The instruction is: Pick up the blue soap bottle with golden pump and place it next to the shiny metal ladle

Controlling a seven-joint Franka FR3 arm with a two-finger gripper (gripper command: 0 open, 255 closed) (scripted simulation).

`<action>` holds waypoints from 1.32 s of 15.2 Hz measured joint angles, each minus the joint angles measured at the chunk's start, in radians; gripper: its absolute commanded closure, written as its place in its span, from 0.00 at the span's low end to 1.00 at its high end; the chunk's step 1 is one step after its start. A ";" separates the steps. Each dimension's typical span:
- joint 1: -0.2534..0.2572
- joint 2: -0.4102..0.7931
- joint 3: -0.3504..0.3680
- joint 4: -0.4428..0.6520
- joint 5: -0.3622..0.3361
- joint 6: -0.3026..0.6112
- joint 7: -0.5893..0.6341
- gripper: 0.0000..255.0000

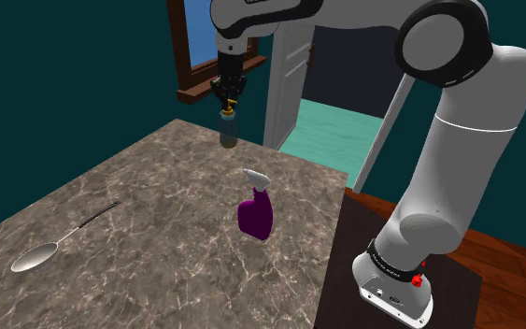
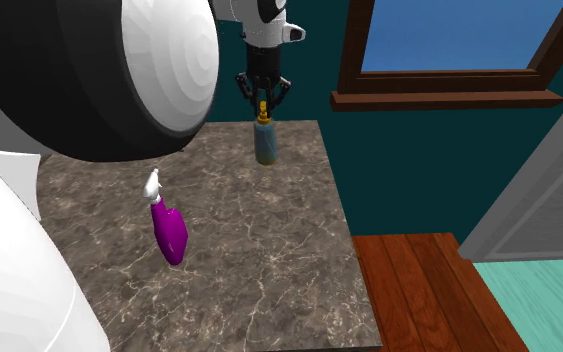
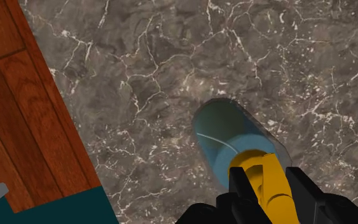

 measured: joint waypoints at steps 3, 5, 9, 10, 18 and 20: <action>0.000 -0.004 0.000 0.036 -0.001 -0.040 0.003 1.00; 0.000 -0.009 0.000 0.056 -0.001 -0.065 0.005 1.00; 0.000 -0.002 0.000 0.117 -0.002 -0.119 0.008 1.00; 0.000 0.002 0.000 0.138 -0.002 -0.135 0.009 1.00; -0.001 0.027 0.000 0.280 -0.002 -0.252 0.016 1.00; -0.001 0.041 0.000 0.328 -0.002 -0.287 0.018 1.00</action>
